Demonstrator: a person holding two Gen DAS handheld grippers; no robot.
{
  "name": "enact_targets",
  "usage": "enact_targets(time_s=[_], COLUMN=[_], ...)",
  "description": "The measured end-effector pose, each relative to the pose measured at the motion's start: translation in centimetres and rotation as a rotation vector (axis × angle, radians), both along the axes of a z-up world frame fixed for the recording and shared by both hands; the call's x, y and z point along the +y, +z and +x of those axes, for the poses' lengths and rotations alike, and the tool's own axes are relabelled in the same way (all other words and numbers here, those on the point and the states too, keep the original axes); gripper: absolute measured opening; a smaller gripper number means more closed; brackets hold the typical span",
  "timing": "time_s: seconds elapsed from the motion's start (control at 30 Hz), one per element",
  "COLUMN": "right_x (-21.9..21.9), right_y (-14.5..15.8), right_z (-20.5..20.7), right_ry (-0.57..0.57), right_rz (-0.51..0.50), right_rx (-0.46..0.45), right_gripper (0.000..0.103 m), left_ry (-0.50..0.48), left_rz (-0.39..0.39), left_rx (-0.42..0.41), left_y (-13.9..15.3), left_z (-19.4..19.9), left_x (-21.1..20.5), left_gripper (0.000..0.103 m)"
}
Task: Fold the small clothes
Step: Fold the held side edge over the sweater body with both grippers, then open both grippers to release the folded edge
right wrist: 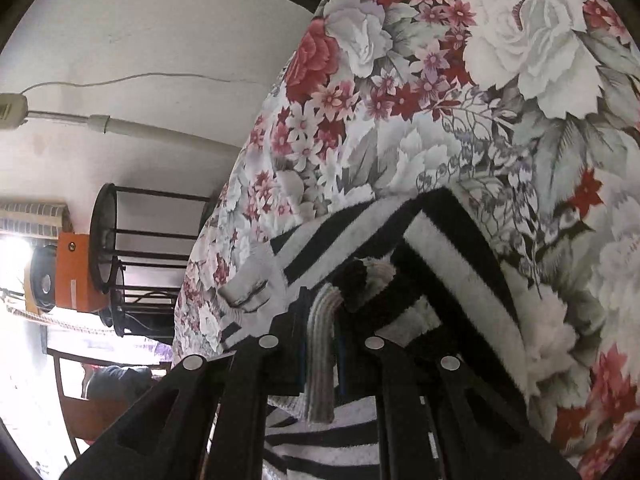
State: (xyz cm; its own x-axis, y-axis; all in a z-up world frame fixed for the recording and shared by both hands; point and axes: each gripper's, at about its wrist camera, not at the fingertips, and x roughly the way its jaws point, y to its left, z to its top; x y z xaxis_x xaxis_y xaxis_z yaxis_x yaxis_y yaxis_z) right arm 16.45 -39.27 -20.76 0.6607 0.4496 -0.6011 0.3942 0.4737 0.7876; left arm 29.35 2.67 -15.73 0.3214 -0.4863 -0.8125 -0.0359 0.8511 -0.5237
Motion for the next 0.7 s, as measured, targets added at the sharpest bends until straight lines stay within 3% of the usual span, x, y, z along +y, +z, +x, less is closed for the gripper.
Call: enact_targets(time_s=[0.1, 0.17, 0.2, 0.23, 0.3, 0.47, 0.57, 0.67, 0.7], right_x=[-0.3, -0.7, -1.1, -1.5, -1.9, -1.7, -0.5, 0.8, 1.0], right_y=[0.0, -0.2, -0.2, 0.0, 1.0, 3.4, 3.7, 4.0, 4.0], right_z=[0.4, 0.3, -0.1, -0.4, -0.9, -1.5, -0.9, 0.2, 0.5], right_ry=[0.005, -0.015, -0.037, -0.055, -0.075, -0.074, -0.025, 0.018, 0.034], right_rz=[-0.015, 0.011, 0.047, 0.089, 0.077, -0.032, -0.144, -0.283, -0.317], right_rx=[-0.016, -0.021, -0.037, -0.063, -0.092, -0.135, -0.104, -0.071, -0.065], right_gripper=[0.013, 0.035, 0.056, 0.062, 0.07, 0.071, 0.071, 0.071, 0.071], left_ry=[0.017, 0.046, 0.058, 0.069, 0.091, 0.106, 0.126, 0.111, 0.106], left_rz=[0.028, 0.053, 0.051, 0.042, 0.053, 0.034, 0.199, 0.224, 0.238], left_rx=[-0.021, 0.001, 0.002, -0.005, -0.045, -0.064, -0.112, -0.171, -0.174], left_y=[-0.1, -0.2, 0.0, 0.5, 1.9, 3.4, 4.2, 5.6, 5.7], left_z=[0.2, 0.2, 0.0, -0.1, -0.5, -0.9, -1.2, -1.4, -1.2], left_x=[-0.3, -0.2, 0.0, 0.3, 0.9, 2.2, 2.2, 2.0, 2.0], left_gripper=[0.023, 0.033, 0.04, 0.054, 0.071, 0.079, 0.079, 0.082, 0.09])
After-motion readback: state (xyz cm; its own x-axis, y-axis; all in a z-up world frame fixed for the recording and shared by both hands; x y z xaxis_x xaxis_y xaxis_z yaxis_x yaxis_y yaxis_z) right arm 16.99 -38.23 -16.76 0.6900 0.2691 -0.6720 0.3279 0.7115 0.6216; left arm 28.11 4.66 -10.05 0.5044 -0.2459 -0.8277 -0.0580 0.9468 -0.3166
